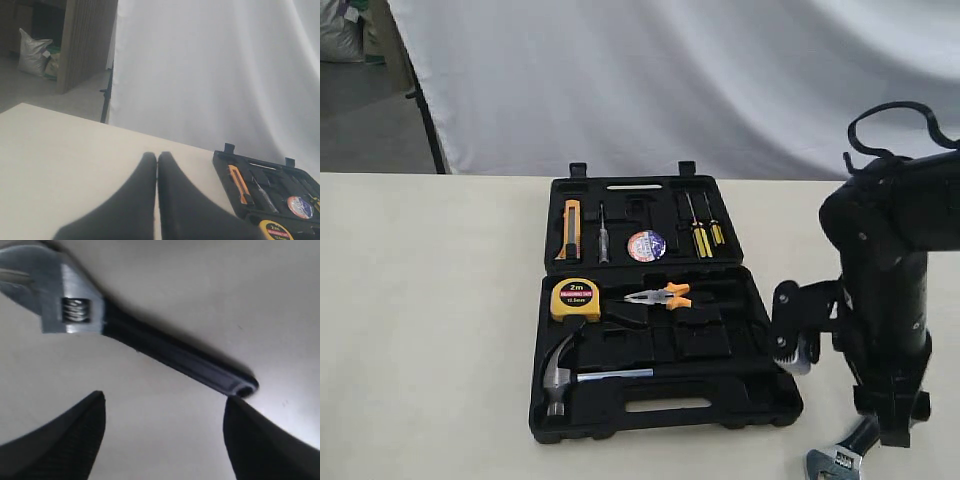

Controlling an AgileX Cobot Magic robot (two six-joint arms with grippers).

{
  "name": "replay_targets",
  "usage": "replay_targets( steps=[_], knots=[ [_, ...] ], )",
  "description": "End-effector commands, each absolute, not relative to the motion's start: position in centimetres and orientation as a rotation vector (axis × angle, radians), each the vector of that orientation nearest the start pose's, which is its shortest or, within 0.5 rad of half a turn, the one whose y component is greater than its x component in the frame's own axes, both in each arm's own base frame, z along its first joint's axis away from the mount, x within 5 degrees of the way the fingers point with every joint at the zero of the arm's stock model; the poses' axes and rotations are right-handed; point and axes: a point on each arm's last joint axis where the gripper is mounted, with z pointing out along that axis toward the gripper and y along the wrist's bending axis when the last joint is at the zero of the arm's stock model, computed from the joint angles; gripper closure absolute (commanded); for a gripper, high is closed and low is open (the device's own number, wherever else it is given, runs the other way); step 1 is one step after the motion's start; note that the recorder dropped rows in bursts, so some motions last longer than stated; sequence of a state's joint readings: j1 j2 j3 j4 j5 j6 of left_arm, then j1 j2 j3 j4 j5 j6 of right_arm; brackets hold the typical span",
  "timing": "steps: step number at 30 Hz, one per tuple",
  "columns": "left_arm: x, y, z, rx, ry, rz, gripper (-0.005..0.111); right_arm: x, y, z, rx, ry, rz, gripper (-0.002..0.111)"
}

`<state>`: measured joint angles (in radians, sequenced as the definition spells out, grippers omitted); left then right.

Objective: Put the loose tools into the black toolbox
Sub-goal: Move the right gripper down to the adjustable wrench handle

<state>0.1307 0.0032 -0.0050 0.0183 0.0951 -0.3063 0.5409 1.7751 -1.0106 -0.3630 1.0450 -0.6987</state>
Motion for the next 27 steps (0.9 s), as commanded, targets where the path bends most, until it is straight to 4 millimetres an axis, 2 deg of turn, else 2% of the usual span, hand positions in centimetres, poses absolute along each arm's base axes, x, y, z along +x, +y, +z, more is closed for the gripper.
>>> replay_targets(
  steps=[1,12,18,21,27],
  knots=[
    [5.5,0.9,20.8,-0.346,1.526,-0.103,0.106,26.3,13.2,15.2,-2.437,2.306,-0.319,0.044],
    [5.5,0.9,20.8,-0.346,1.526,-0.103,0.106,26.8,13.5,12.1,-2.53,2.288,-0.289,0.044],
    [5.5,0.9,20.8,-0.346,1.526,-0.103,0.106,26.4,13.6,11.5,-2.564,2.27,-0.293,0.044],
    [5.5,0.9,20.8,-0.346,1.526,-0.103,0.106,25.4,13.3,10.6,-2.643,2.199,-0.33,0.044],
    [5.5,0.9,20.8,-0.346,1.526,-0.103,0.106,23.6,13.6,8.5,-2.728,1.92,-0.51,0.044]
  ],
)
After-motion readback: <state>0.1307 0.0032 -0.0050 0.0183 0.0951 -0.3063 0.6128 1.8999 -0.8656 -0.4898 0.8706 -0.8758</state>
